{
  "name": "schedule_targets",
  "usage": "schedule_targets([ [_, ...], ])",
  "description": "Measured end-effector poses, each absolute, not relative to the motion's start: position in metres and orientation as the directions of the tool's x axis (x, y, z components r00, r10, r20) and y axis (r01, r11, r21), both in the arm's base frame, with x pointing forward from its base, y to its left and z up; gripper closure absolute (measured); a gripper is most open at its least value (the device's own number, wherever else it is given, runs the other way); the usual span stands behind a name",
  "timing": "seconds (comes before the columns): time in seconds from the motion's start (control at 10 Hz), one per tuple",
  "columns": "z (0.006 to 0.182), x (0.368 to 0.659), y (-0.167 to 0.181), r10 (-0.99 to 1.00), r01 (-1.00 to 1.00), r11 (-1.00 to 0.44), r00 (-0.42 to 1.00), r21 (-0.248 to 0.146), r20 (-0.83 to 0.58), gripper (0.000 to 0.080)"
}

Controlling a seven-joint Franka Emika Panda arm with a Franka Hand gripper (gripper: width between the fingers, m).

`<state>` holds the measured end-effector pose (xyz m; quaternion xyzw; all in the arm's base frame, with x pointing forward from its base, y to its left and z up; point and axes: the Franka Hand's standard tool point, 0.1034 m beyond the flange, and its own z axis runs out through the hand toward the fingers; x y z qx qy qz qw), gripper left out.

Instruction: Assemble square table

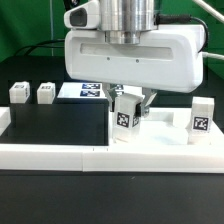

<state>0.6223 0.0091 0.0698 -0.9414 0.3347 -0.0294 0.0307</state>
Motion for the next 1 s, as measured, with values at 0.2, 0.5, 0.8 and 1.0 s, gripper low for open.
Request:
schedule_targets([
  [0.2, 0.0702, 0.6224, 0.0093, -0.79, -0.787, -0.611, 0.612, -0.085, 0.016, 0.0506],
  [0.5, 0.0696, 0.6211, 0.0118, -0.992, -0.99, -0.111, 0.116, -0.091, -0.052, 0.0506],
  [0.8, 0.0682, 0.6216, 0.0103, -0.966, -0.973, 0.214, -0.199, -0.084, -0.165, 0.0506],
  [1.0, 0.0682, 0.6216, 0.0103, -0.974, -0.981, 0.173, -0.157, -0.091, -0.16, 0.0268],
])
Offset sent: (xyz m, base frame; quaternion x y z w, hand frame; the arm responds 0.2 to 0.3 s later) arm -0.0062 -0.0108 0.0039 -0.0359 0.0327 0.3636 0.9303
